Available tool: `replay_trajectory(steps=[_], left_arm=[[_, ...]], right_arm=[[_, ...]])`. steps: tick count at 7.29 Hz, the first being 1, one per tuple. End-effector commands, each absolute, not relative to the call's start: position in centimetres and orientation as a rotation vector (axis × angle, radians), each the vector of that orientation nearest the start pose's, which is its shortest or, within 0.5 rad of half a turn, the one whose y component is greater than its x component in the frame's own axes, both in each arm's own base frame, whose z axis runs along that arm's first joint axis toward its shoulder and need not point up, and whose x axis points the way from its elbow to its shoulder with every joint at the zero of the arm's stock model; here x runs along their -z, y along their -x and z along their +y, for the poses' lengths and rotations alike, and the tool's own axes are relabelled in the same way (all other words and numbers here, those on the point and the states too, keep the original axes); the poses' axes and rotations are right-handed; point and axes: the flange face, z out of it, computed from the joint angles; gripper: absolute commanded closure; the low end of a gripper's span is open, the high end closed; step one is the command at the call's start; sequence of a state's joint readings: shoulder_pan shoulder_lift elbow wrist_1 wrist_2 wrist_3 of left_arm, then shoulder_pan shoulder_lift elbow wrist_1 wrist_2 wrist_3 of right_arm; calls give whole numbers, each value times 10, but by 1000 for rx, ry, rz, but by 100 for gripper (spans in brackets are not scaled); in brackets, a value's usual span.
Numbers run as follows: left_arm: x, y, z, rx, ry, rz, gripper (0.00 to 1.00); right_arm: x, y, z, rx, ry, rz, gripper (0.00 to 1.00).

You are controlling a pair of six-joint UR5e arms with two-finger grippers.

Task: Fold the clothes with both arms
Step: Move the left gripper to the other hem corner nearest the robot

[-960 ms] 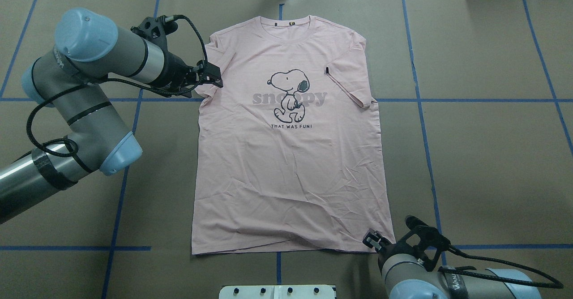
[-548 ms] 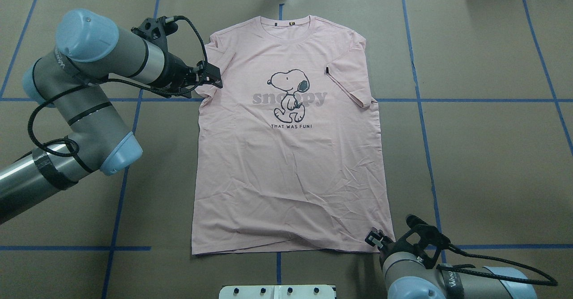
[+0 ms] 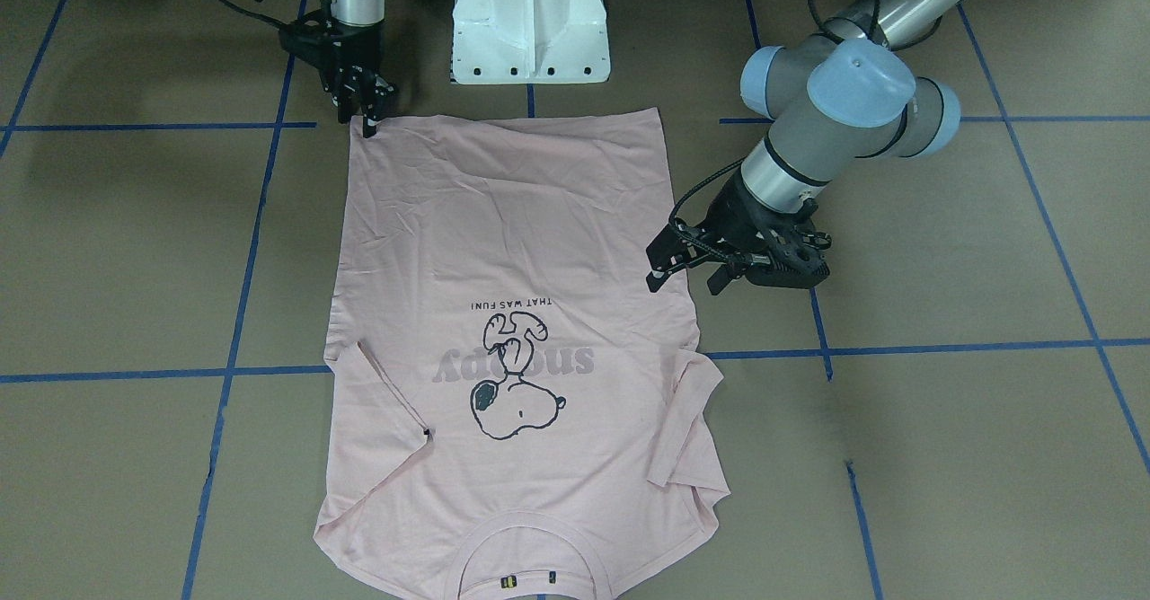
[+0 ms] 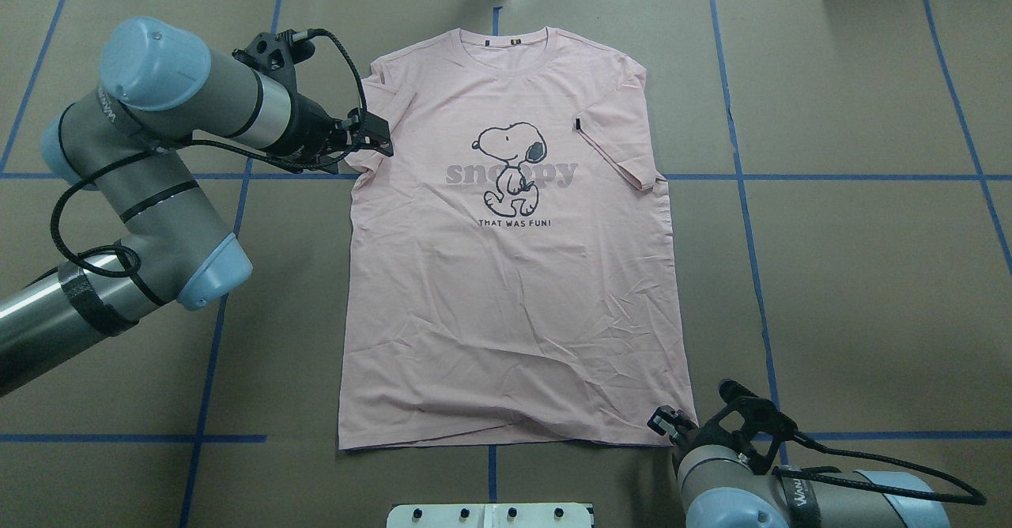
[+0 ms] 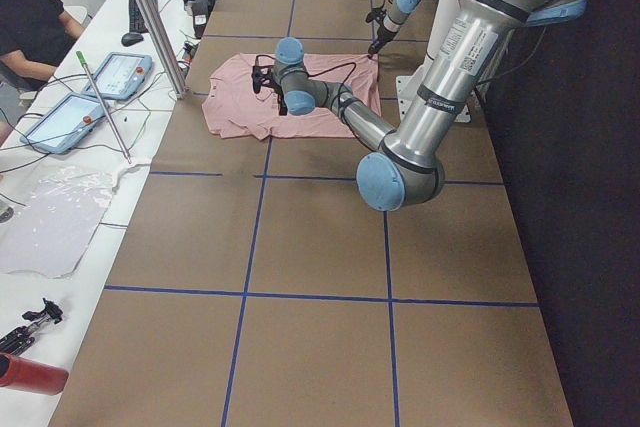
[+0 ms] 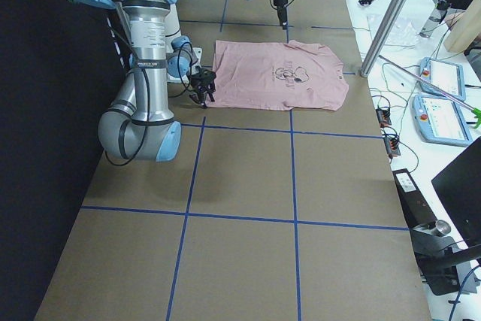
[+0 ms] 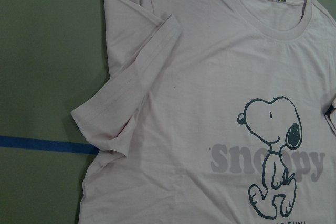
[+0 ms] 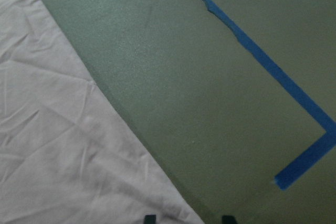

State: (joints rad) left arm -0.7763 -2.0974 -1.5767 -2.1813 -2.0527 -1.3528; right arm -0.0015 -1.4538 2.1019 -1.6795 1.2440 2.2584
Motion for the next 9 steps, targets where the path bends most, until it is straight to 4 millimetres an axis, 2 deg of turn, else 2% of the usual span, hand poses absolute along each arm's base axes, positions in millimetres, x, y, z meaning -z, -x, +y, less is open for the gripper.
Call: replay_trajectory(steps=[1, 2, 4, 5, 6, 7, 8, 9], left_arm=[[-276, -419, -535, 220, -166, 1185, 6], [-276, -419, -535, 220, -166, 1185, 6], [-275, -419, -534, 225, -166, 1186, 6], [-269, -416, -537, 293, -170, 1185, 6], [-259, -419, -530, 374, -188, 1189, 6], [-248, -439, -491, 404, -171, 1115, 6], [-237, -463, -425, 436, -166, 1023, 6], [-238, -465, -369, 480, -92, 991, 6]], right_arm=[[-380, 496, -162, -748, -123, -621, 86], [-372, 496, -161, -748, -114, -638, 100], [-367, 496, -159, -745, -110, -648, 100], [-358, 489, -161, -746, -105, -664, 100], [-351, 484, -161, -747, -99, -678, 100], [-340, 476, -163, -744, -94, -702, 100], [-334, 472, -164, -745, -91, -715, 100], [-331, 472, -166, -748, -88, -720, 100]])
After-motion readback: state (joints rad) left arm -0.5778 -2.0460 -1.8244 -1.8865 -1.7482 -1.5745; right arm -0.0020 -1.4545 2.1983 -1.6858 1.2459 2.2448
